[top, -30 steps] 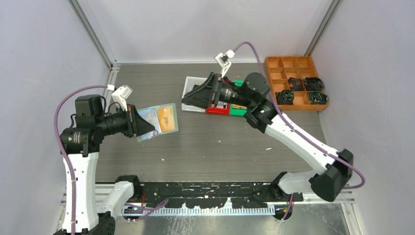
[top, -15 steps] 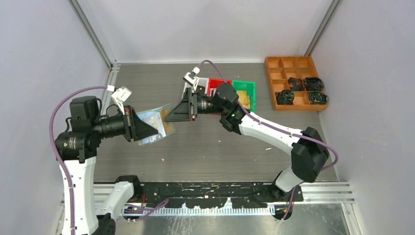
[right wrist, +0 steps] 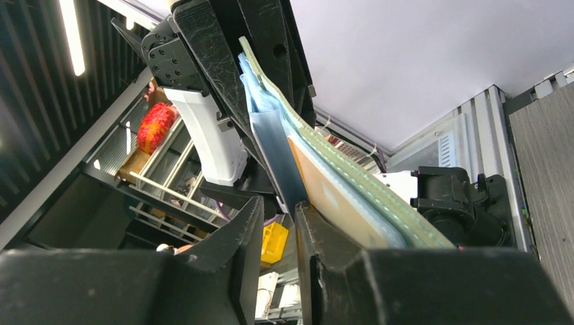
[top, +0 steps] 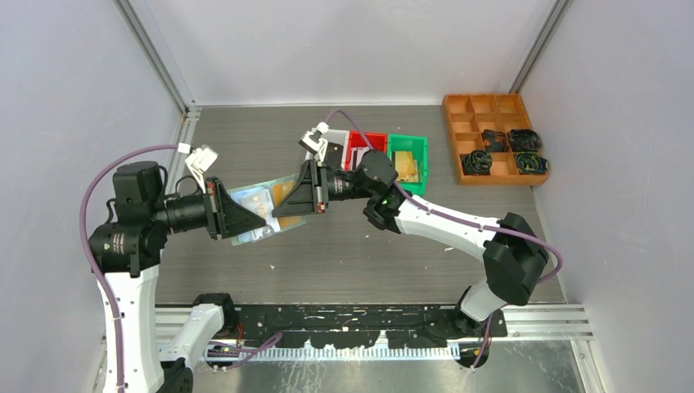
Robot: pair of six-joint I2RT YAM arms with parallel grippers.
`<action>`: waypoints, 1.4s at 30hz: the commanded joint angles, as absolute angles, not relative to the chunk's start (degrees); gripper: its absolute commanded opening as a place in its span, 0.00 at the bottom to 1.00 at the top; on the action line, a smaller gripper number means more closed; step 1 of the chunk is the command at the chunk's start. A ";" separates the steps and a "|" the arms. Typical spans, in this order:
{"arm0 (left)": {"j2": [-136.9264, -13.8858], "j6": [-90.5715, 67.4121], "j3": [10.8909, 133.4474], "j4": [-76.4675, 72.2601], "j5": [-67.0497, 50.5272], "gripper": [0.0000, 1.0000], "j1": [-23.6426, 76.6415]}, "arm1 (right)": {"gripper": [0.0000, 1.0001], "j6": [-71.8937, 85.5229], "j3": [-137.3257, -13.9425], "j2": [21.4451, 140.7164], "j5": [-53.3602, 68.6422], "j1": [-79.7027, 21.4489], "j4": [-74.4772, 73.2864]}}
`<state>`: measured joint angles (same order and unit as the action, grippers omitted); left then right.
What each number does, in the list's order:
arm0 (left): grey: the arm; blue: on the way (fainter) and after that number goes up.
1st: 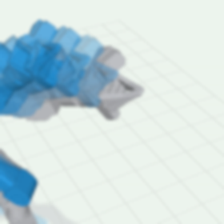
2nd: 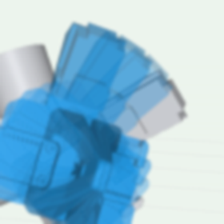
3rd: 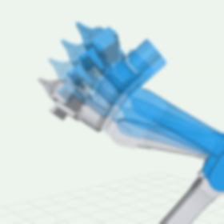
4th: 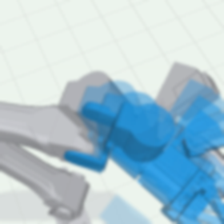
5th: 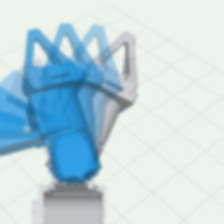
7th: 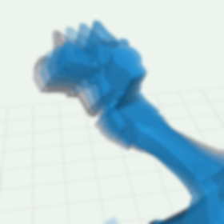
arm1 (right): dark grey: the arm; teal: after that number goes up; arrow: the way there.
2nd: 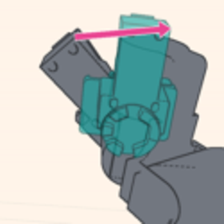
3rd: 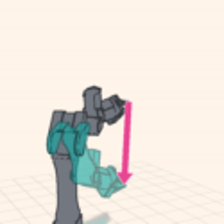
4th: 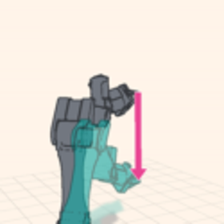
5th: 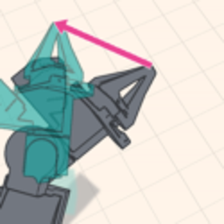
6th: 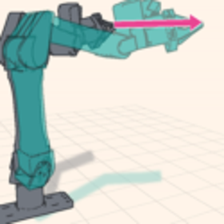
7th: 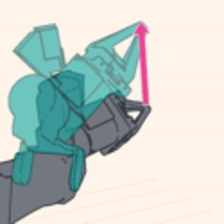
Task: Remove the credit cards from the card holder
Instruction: Remove the credit card from the card holder.
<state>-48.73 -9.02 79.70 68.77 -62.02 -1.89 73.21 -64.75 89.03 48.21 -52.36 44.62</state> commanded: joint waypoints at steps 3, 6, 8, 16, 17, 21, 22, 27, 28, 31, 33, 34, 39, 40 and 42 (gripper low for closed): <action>-49.02 -10.59 81.76 64.88 -61.05 0.01 -2.02 | 0.26 75.12 -64.55 88.46 49.83 -53.69 51.52; -49.00 -11.75 81.96 64.13 -61.95 0.02 -2.05 | 0.19 75.45 -64.05 89.00 49.67 -54.14 52.21; -48.90 -12.30 81.91 63.56 -62.69 0.03 -2.03 | 0.12 76.76 -64.03 89.70 49.74 -54.39 54.16; -48.17 -14.73 81.47 61.98 -66.90 0.17 -2.02 | 0.01 79.23 -61.70 89.22 48.24 -52.84 59.66; -48.09 -15.06 81.56 61.88 -67.60 0.17 -2.02 | 0.01 78.74 -61.05 88.63 47.96 -52.46 59.65; -48.22 -20.35 80.92 58.76 -70.82 0.17 -2.02 | 0.01 72.17 -58.98 85.18 46.88 -52.08 55.83; -48.33 -23.58 80.25 56.55 -72.39 0.17 -2.02 | 0.01 70.20 -58.22 83.99 46.36 -52.04 54.95; -47.70 -39.08 76.24 40.77 -77.42 0.16 -2.18 | 0.01 63.86 -56.41 79.76 44.91 -52.03 49.80; -47.39 -39.72 76.01 39.91 -77.24 0.15 -2.16 | 0.01 63.50 -56.23 79.46 44.76 -52.03 49.61; -46.95 -39.78 75.88 39.45 -76.73 0.11 -2.19 | 0.01 63.45 -55.88 79.06 44.70 -51.96 49.49; -46.86 -39.26 75.77 39.73 -76.42 0.06 -2.15 | 0.01 63.46 -55.50 78.89 44.73 -52.01 49.45; -46.91 -38.43 75.91 40.40 -76.26 0.04 -2.14 | 0.01 63.38 -55.21 78.61 44.74 -52.01 49.40; -47.19 -36.38 77.37 42.80 -75.72 0.01 -2.20 | 0.01 62.87 -53.66 77.34 44.05 -51.52 48.72; -47.15 -36.22 77.63 42.78 -75.68 0.01 -2.20 | 0.01 62.77 -53.54 77.15 43.99 -51.38 48.51; -46.99 -35.77 77.88 42.86 -75.57 0.02 -2.14 | 0.01 62.63 -53.35 76.92 43.81 -51.11 48.11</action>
